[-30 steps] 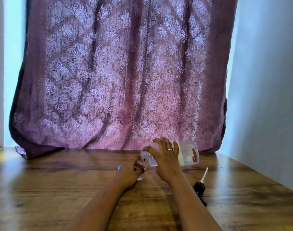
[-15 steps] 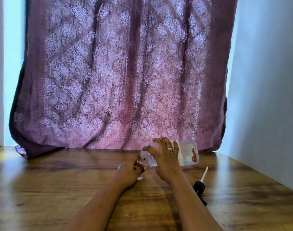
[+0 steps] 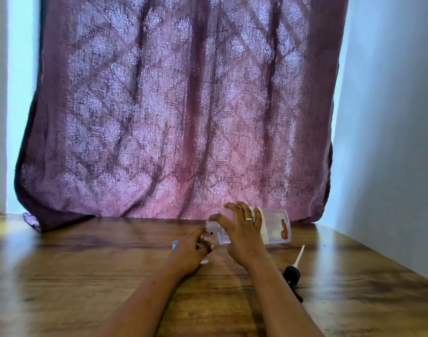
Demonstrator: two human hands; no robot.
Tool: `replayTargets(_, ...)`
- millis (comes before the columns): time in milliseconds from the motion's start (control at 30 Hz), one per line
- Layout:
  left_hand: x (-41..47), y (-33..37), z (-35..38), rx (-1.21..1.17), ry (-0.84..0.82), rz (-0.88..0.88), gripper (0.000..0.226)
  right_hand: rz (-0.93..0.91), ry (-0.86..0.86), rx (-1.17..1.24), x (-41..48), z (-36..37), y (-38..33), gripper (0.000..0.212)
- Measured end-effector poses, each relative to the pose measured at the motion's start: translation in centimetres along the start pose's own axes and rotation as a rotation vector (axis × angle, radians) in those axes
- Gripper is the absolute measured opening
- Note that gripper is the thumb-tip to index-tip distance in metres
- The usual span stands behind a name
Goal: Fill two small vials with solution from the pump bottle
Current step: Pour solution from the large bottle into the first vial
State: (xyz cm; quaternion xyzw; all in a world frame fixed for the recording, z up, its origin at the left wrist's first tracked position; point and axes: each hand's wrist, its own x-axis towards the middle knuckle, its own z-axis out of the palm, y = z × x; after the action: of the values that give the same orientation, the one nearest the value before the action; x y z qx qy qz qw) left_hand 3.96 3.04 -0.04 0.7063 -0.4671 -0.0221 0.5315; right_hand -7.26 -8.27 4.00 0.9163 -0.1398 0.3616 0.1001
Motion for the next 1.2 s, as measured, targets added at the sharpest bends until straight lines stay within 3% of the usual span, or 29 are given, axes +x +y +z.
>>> replayTargets(1200, 0.26, -0.30, -0.07, 0.087, -0.001, 0.015, 0.040, 0.008, -0.028, 0.050, -0.02, -0.12, -0.06, 0.084)
